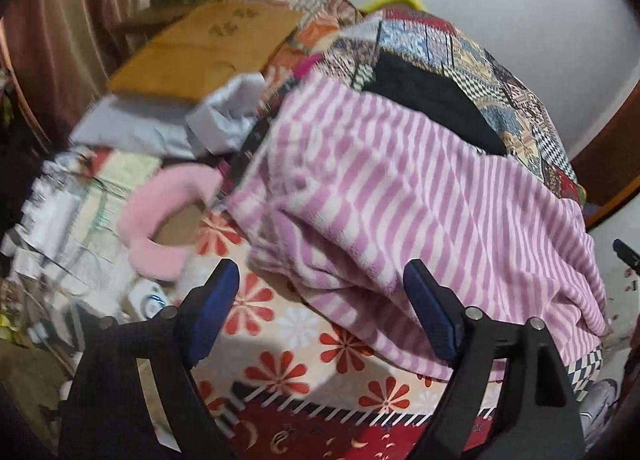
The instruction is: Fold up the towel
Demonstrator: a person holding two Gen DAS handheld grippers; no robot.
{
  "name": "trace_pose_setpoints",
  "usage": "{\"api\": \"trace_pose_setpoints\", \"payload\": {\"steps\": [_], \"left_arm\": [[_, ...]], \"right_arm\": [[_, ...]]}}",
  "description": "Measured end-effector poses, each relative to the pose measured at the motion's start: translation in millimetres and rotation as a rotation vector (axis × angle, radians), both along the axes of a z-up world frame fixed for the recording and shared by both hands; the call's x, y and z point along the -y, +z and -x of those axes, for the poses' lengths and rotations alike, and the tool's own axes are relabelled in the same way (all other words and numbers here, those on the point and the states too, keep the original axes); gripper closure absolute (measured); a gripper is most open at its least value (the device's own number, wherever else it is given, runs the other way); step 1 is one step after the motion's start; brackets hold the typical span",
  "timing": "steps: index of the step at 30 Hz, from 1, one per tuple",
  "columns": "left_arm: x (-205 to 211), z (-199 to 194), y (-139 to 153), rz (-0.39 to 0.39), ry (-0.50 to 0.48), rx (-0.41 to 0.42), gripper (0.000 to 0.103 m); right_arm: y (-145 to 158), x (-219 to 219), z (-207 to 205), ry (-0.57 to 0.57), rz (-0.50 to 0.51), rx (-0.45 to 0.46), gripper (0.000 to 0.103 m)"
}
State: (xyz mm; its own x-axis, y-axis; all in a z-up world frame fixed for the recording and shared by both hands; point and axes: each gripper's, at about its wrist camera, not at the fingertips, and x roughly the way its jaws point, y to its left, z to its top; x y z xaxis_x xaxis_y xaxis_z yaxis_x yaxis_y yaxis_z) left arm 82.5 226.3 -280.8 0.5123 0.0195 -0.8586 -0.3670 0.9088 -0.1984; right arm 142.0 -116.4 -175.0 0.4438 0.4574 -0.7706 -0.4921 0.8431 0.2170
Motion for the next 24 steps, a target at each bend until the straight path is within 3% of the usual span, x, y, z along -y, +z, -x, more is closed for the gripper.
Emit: {"api": "trace_pose_setpoints", "payload": {"steps": [3,7,10,11,12,18,24], "left_arm": [[-3,-12,-13,0.055,0.010,-0.009,0.018],[-9,-26,-16,0.070,0.043,0.028,0.018],[-20,-32,-17,0.074,0.068,0.047,0.038],[-23,-34,-18,0.062,0.075,0.039,0.052],[-26,-35,-19,0.054,0.082,0.035,0.059],[-33,-25,-9,0.045,0.085,0.081,0.074],[-32,14,29,-0.038,0.098,0.155,0.077]], "right_arm": [[-4,-4,1,-0.004,0.010,-0.015,0.054],[-9,-2,0,-0.015,0.018,-0.039,0.054],[-12,-2,0,-0.019,0.029,-0.053,0.054],[-14,-2,1,-0.018,0.035,-0.059,0.054],[-15,-2,1,-0.017,0.036,-0.063,0.054],[-22,-8,5,-0.004,0.039,-0.084,0.054],[-18,-11,9,0.010,0.044,-0.071,0.054]]}}
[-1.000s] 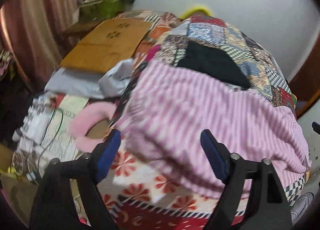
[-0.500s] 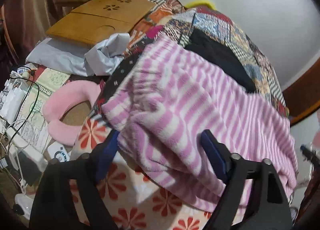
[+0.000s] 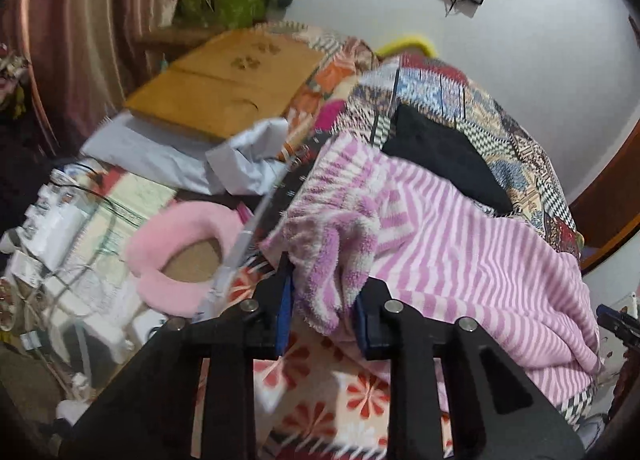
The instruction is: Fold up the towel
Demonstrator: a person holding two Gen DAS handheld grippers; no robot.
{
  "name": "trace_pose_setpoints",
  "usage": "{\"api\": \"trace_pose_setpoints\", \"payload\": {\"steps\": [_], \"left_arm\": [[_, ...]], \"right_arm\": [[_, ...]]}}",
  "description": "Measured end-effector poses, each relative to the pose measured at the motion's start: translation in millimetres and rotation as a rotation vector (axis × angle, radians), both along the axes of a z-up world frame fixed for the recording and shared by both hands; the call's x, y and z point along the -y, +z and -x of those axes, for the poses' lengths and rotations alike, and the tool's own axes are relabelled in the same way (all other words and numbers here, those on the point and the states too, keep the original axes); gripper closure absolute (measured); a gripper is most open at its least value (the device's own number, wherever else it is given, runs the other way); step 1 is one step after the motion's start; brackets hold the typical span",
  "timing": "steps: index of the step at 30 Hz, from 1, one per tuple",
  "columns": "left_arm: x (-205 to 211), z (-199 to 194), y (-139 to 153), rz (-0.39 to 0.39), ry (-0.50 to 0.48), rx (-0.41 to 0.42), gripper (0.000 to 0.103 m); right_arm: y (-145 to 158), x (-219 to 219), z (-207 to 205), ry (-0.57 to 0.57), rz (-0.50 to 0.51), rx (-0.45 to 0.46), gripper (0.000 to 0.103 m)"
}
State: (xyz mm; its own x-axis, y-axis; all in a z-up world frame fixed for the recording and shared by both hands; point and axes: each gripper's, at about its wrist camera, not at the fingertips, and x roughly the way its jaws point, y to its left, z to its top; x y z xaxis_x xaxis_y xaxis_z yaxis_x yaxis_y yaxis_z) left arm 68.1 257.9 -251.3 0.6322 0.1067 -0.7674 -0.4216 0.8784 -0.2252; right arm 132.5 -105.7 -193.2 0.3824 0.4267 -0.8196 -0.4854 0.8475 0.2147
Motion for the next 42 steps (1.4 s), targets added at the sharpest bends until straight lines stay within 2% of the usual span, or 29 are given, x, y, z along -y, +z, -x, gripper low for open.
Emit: {"api": "trace_pose_setpoints", "payload": {"steps": [7,10,13,16,19,21,26,28,31,32,34,38,42], "left_arm": [[1,56,9,-0.017,0.051,0.002,0.077],[-5,71,5,0.009,0.081,0.009,0.077],[-10,65,-1,0.050,0.085,0.005,0.077],[-5,47,5,-0.004,0.054,-0.008,0.076],[-4,35,11,-0.043,0.042,-0.013,0.072],[-6,31,14,-0.053,0.038,-0.017,0.064],[-13,36,13,-0.068,0.063,-0.026,0.049],[-16,41,10,-0.059,0.074,-0.033,0.048],[-15,49,7,-0.022,0.069,-0.036,0.048],[-14,51,7,-0.011,0.062,-0.038,0.048],[-7,54,7,0.015,0.031,-0.034,0.048],[27,55,10,0.040,-0.082,-0.027,0.043],[73,48,7,0.033,-0.225,-0.039,0.040]], "right_arm": [[0,-12,5,0.035,-0.005,0.002,0.054],[0,-21,10,0.067,-0.008,0.002,0.054],[7,-31,17,0.118,-0.014,0.015,0.054],[17,-43,29,0.175,-0.029,0.039,0.053],[20,-53,42,0.228,-0.058,0.037,0.047],[17,-62,49,0.258,-0.056,0.030,0.046],[-8,-89,56,0.329,0.021,-0.010,0.046],[-19,-99,58,0.354,0.067,-0.011,0.046],[-29,-110,60,0.379,0.134,0.035,0.049],[-28,-111,59,0.380,0.137,0.048,0.053],[-26,-109,55,0.381,0.125,0.044,0.071],[-20,-104,52,0.357,0.085,0.025,0.072],[-13,-99,57,0.344,0.101,0.081,0.073]]}}
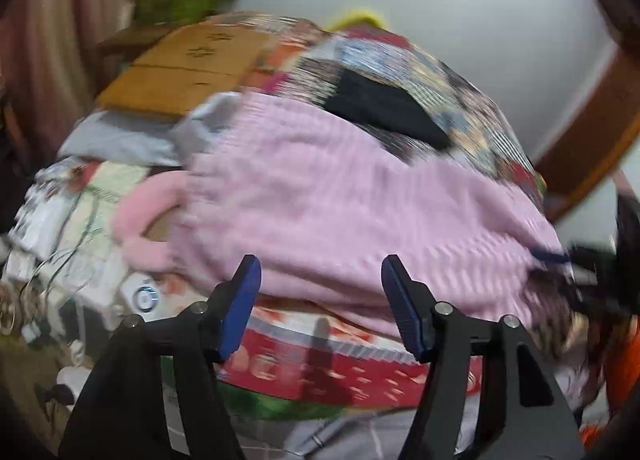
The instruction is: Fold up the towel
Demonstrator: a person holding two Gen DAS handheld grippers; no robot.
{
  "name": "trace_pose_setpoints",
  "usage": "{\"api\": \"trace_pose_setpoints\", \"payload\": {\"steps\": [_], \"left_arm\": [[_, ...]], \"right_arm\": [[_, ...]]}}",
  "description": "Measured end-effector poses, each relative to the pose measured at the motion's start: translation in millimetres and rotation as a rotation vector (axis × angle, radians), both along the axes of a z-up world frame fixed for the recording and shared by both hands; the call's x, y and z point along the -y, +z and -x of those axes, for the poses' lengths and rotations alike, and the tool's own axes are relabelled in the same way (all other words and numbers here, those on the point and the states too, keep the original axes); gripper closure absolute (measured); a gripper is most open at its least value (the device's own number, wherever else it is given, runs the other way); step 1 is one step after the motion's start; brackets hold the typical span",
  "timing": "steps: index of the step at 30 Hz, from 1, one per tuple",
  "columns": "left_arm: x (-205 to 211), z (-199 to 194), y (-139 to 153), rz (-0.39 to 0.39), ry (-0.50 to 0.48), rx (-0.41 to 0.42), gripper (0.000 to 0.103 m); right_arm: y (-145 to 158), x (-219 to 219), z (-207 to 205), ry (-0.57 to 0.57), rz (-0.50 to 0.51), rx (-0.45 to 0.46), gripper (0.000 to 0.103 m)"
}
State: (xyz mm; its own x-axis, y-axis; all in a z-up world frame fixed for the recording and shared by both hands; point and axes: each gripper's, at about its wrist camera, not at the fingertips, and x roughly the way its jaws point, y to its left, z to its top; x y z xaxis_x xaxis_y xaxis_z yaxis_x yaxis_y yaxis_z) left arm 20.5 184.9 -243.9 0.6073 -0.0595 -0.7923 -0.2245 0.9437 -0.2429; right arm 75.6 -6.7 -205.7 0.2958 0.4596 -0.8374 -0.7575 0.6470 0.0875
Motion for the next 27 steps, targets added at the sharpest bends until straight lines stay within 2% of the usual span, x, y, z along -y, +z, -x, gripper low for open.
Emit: {"api": "trace_pose_setpoints", "payload": {"steps": [2,5,9,14,20,23,27], "left_arm": [[23,-6,-6,0.006,-0.066,-0.013,0.040],[46,-17,-16,0.028,-0.118,-0.040,0.040],[64,-33,-14,0.047,-0.153,-0.034,0.040],[59,-62,8,0.011,-0.139,0.019,0.040],[9,-108,18,-0.049,-0.039,0.025,0.040],[-31,-128,17,-0.061,0.029,-0.006,0.040],[-77,-153,6,-0.069,0.057,-0.065,0.039]], "right_arm": [[-3,1,-1,-0.001,0.033,0.013,0.079],[-12,4,-6,-0.009,0.054,-0.010,0.080],[-3,7,-2,0.029,0.004,-0.075,0.080],[23,8,-5,0.045,-0.017,0.000,0.080],[34,16,-51,-0.031,-0.069,0.004,0.078],[31,14,-74,-0.054,-0.069,-0.005,0.078],[21,15,-96,-0.065,-0.054,-0.012,0.070]]}}
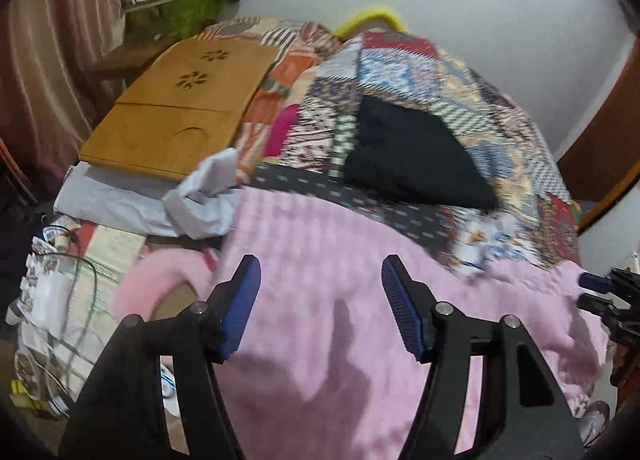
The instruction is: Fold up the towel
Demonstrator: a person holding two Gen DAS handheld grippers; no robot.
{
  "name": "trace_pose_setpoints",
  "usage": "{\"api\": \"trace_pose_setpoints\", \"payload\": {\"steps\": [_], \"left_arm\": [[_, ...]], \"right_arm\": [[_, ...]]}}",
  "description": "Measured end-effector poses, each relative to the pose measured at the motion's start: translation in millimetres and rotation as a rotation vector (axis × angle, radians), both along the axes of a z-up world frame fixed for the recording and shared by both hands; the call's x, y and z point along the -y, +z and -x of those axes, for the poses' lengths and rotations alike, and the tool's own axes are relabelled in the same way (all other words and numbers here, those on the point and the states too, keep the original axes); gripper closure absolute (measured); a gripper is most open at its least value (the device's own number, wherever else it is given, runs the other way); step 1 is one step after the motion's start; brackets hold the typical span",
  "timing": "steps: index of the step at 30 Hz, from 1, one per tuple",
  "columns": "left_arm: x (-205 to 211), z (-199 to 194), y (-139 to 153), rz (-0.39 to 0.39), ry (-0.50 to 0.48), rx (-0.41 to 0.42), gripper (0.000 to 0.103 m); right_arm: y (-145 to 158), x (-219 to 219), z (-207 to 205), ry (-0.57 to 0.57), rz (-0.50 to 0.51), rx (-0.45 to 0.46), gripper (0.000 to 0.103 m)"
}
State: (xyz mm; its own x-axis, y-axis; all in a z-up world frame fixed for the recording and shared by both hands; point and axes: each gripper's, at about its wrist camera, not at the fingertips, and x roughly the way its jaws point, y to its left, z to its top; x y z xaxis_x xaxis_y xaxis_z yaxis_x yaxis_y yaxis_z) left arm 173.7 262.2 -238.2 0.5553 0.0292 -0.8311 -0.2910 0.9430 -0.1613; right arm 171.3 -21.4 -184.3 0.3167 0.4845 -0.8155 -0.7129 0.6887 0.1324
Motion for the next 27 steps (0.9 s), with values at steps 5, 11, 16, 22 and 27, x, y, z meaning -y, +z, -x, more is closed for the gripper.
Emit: {"api": "trace_pose_setpoints", "payload": {"steps": [5,11,16,22,27], "left_arm": [[-43,-34,-33,0.029,0.022,-0.109,0.039],[-54,-58,-61,0.110,-0.012,-0.148,0.043],[-50,-63,-68,0.080,-0.022,-0.140,0.065],[-44,-54,-55,0.023,-0.028,-0.067,0.079],[-48,-41,-27,-0.006,0.006,0.022,0.088]], "right_arm": [[-13,4,-22,-0.012,0.026,-0.022,0.057],[-37,-4,-42,0.035,0.095,-0.083,0.048],[-52,-19,-49,0.090,0.130,-0.091,0.049],[-57,-39,-50,0.129,0.098,-0.100,0.092],[-41,-39,-51,0.086,0.032,-0.033,0.098]]}}
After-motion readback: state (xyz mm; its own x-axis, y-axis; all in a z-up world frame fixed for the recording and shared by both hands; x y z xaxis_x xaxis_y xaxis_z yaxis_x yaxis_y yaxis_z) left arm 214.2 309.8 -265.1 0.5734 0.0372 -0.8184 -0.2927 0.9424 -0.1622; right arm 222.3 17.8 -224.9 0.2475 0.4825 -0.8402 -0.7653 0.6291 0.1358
